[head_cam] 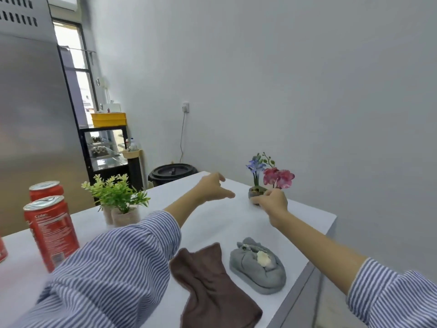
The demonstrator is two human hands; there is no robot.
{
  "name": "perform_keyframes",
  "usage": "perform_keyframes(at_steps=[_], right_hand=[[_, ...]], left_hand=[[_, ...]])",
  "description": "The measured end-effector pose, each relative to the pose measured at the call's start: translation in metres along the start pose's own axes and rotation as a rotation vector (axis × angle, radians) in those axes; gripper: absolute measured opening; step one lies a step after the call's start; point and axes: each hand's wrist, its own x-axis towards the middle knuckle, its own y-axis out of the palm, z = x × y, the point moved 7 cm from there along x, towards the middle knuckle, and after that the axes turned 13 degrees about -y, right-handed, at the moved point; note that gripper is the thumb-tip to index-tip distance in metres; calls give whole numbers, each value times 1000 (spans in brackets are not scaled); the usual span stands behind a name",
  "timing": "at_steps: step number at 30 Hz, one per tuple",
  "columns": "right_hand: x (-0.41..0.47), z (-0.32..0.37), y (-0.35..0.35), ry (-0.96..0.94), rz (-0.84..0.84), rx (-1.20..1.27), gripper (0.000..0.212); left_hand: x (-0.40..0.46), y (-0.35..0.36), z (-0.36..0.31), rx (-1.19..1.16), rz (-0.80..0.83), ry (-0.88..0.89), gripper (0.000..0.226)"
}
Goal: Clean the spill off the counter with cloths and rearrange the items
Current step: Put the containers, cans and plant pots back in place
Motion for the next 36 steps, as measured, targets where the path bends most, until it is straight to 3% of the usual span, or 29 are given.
perform_keyframes(at_steps=[1,5,9,11,15,20,24,29,32,36], right_hand=[[1,-11,-13,23,-50,-25,27],[13,-45,-40,116,-89,-146,71],[30,-65,-32,111,-26,-183,79],[38,-70,-24,64,-29,-153,80],[52,-74,-14,21,-37,-154,75],[63,-66,-17,40,14,-260,37],[67,-39,-7,-8,55,-219,28],[69,12,65,-98,265,-256,37],[59,35,133,-148,479,-82,47],[38,51,216,-142,649,-78,62]], left_hand=[[9,12,-6,2,35,-9,67],[45,54,-31,-2,196,-40,83],[72,88,-49,-16,287,-35,103],[83,101,-52,-15,306,-17,94],[101,122,-60,-88,385,85,41],[115,105,-39,-97,257,-22,69],[110,48,-20,-18,152,-55,59],[82,-71,18,-35,-27,-139,57],[58,-134,56,-68,-149,-221,68],[25,-188,101,-88,-277,-307,64]])
